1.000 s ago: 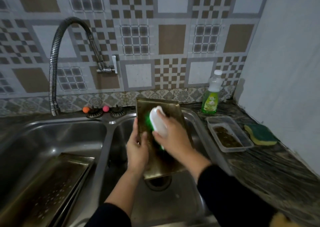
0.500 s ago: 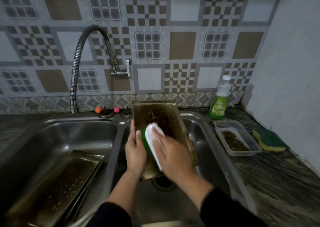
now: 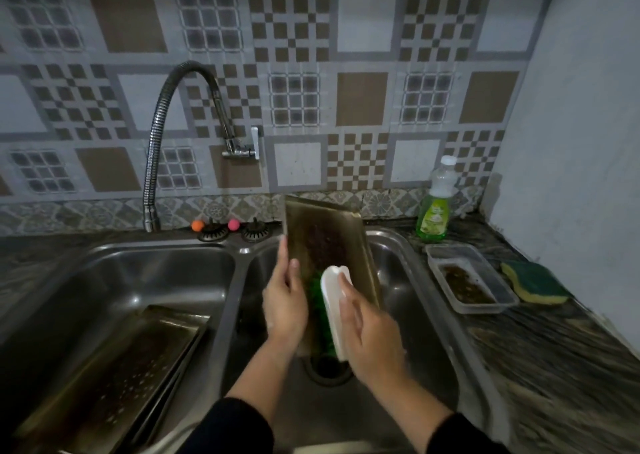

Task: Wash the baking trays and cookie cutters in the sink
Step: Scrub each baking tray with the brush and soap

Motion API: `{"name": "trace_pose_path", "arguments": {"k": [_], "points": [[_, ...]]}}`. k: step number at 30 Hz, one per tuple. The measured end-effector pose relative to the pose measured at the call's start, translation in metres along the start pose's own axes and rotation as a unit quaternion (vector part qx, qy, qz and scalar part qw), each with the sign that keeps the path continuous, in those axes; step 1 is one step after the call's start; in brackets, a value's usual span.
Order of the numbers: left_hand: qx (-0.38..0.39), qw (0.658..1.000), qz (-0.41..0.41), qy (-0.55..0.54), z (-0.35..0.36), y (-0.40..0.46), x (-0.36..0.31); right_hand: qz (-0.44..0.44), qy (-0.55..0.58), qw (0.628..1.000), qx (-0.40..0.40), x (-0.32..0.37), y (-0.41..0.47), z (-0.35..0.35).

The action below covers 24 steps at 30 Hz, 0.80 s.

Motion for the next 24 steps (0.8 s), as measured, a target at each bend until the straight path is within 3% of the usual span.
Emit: {"name": "trace_pose_path", "arguments": {"k": [4,7,11,14,16,18,21,24], "points": [[0.067,0.996,-0.033,0.052,0.034,-0.025,0.013,0.128,-0.073,0.989,0.007,-0.029,0.047,-0.004],[0.079,0.991,0.002,0.11,0.045,-0.031,0.01,0.201,-0.007,0.979,0.015,-0.05,0.084,-0.011],[0.033,0.968,0.084,0.236,0.047,-0.042,-0.014,0.227,0.054,0.972,0.034,-0.061,0.101,-0.013],[0.022,0.922,0.174,0.346,0.058,-0.055,-0.022,0.226,0.07,0.971,0.023,-0.054,0.104,-0.013],[0.034,0.907,0.196,0.372,0.063,-0.059,-0.018,0.234,0.07,0.97,0.002,-0.05,0.102,-0.016],[0.047,0.914,0.202,0.348,0.06,-0.061,-0.017,0.233,0.071,0.97,-0.01,-0.052,0.103,-0.017],[0.079,0.949,0.152,0.266,0.049,-0.044,-0.003,0.236,0.134,0.96,-0.063,-0.051,0.102,-0.03],[0.092,0.964,0.012,0.25,0.037,-0.004,0.032,0.241,0.193,0.947,-0.09,-0.046,0.103,-0.043]]}}
Point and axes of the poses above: each hand's wrist, its own y-axis towards the middle knuckle, its own z-axis out of the palm, x = y × z, the point moved 8 cm from there along y, towards the middle knuckle, and after that the axes turned 13 degrees about -z, right-handed, at the moved point
